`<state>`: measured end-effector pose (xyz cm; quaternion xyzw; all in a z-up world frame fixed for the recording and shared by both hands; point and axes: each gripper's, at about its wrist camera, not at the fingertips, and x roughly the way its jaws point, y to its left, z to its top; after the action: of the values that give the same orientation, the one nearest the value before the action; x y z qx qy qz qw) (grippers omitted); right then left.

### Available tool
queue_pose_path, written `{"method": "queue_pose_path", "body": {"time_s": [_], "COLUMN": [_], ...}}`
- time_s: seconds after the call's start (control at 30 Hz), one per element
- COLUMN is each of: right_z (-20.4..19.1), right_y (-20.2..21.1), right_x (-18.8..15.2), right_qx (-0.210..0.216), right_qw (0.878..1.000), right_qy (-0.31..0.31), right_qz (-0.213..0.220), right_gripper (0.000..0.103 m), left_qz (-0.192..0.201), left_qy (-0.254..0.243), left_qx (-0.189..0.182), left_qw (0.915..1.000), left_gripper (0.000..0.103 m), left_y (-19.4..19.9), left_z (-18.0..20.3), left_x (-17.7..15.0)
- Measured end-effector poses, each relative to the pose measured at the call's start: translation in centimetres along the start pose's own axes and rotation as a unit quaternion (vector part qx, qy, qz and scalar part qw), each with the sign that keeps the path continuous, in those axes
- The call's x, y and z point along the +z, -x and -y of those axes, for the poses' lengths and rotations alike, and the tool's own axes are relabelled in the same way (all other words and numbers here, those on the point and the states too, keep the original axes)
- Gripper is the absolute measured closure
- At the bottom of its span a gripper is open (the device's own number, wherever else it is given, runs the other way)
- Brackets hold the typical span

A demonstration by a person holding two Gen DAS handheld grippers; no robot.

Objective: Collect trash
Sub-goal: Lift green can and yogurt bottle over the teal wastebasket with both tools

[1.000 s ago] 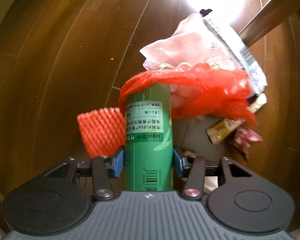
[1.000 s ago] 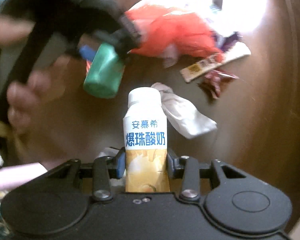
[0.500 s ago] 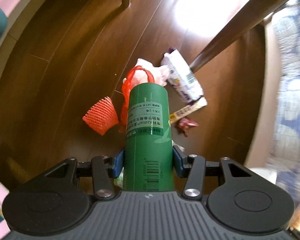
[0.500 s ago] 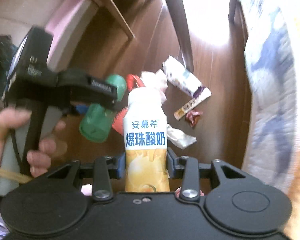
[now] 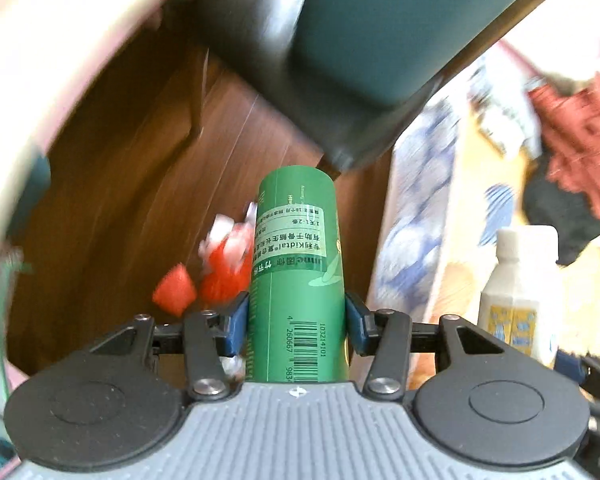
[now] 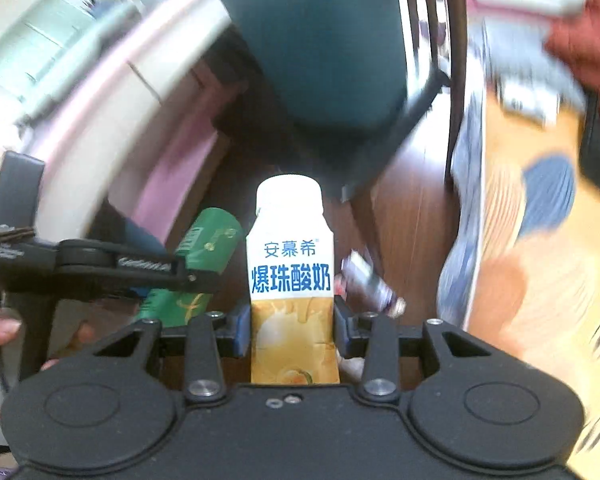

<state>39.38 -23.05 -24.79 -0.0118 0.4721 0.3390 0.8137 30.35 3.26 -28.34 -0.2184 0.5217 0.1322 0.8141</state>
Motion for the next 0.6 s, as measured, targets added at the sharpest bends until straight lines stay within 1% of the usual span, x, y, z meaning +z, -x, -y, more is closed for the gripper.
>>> {"method": "queue_pose_path", "body": {"time_s": [0.07,0.17,0.27,0.33,0.47,0.6], "right_z": [-0.3,-0.7,-1.4,-1.5,-1.7,-1.4], "right_y": [1.7,3.4,4.7,5.6,5.8,4.9], "right_x": [2.4,6.2,9.6,12.1,16.9,21.3], "right_qx": [-0.003,-0.006,-0.018,-0.025,-0.04,-0.055], "right_qw": [1.0,0.999,0.997,0.995,0.992,0.991], "right_qy": [0.011,0.017,0.03,0.032,0.035,0.039], "right_qz": [0.018,0.041,0.07,0.088,0.113,0.119], "right_gripper": [0.064,0.064,0.064,0.064,0.064,0.064], "left_qz": [0.022,0.055,0.087,0.106,0.13,0.155], "left_qy": [-0.006,-0.013,-0.025,-0.033,-0.032,-0.044], "left_qx": [-0.012,-0.025,-0.029,-0.026,-0.034,-0.032], "left_qw": [0.9997,0.9981,0.9955,0.9935,0.9903,0.9864], "left_gripper": [0.055,0.055,0.055,0.055,0.055,0.055], "left_y": [3.1,6.5,9.5,10.5,12.6,14.1], "left_z": [1.2,2.7,4.6,5.9,8.1,10.0], "left_x": [1.7,4.2,6.5,8.0,11.9,16.3]}}
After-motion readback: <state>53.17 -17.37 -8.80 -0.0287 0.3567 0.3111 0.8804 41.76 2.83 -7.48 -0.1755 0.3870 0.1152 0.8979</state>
